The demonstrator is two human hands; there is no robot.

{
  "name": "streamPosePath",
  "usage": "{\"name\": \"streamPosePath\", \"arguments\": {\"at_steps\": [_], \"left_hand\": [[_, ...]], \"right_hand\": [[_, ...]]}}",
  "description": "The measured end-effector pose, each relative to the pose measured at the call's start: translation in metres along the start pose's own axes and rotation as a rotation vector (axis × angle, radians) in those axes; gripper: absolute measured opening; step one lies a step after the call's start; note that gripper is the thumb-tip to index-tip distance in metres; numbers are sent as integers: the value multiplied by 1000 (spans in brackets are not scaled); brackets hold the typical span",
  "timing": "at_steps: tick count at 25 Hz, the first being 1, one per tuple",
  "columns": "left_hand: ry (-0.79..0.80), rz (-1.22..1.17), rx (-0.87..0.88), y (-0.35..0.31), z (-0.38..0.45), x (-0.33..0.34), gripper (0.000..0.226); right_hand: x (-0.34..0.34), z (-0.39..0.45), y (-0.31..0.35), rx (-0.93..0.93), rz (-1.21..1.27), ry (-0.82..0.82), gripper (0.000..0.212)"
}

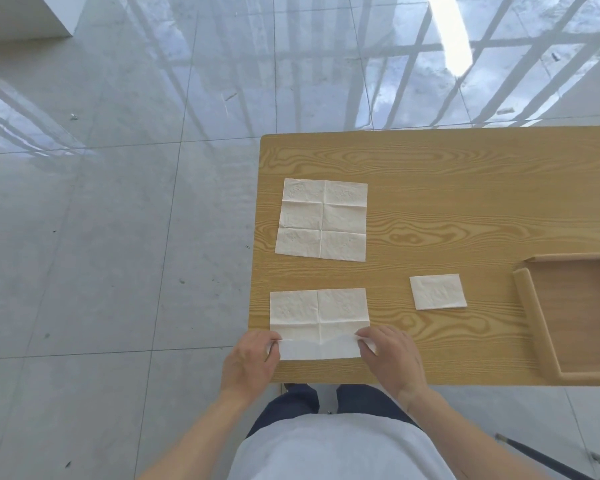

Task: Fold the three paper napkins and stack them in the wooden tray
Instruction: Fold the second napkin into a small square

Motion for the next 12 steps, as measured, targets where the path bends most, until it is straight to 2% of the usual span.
{"name": "streamPosePath", "arguments": {"at_steps": [12], "left_hand": [[94,-23,-150,-6,33,3,9]], "right_hand": [[7,38,-5,96,-94,154,18]]}}
Point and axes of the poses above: each hand's wrist, its own z-axis towards the middle knuckle, its own x-axis out of the palm, y = z × x, the point moved 1 cm from there along z, towards the middle knuckle, and after that the axes turned 3 degrees about -y, right-handed, at the moved point
